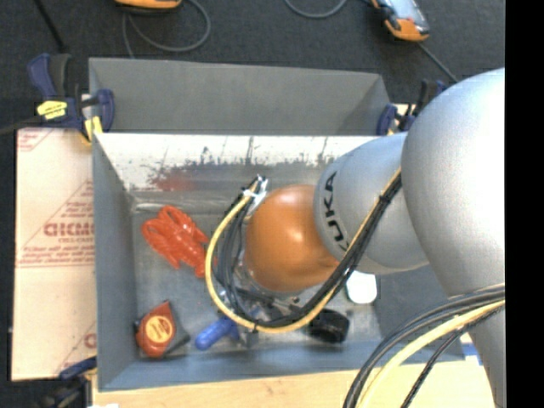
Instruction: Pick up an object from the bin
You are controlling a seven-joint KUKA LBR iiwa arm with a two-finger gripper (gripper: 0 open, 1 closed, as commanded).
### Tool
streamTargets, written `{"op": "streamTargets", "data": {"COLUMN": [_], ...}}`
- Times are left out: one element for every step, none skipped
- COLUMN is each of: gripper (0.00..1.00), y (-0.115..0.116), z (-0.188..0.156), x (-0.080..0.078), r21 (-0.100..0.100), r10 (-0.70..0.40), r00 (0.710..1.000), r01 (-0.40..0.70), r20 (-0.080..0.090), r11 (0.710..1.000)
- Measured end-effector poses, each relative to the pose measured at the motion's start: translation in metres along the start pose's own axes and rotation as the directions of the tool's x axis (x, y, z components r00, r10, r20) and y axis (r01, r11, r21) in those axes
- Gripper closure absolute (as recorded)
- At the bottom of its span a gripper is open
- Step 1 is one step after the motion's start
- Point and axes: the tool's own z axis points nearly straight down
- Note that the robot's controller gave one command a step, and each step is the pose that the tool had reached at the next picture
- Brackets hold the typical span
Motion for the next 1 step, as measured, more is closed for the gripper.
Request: {"op": "streamTargets", "data": {"gripper": [1.00], "y": [0.0000], "z": [0.0000], "x": [0.0000], "r21": [0.000], "r10": [0.001], "r00": [1.000], "r01": [-0.001], "r20": [0.000], "r11": [1.000]}}
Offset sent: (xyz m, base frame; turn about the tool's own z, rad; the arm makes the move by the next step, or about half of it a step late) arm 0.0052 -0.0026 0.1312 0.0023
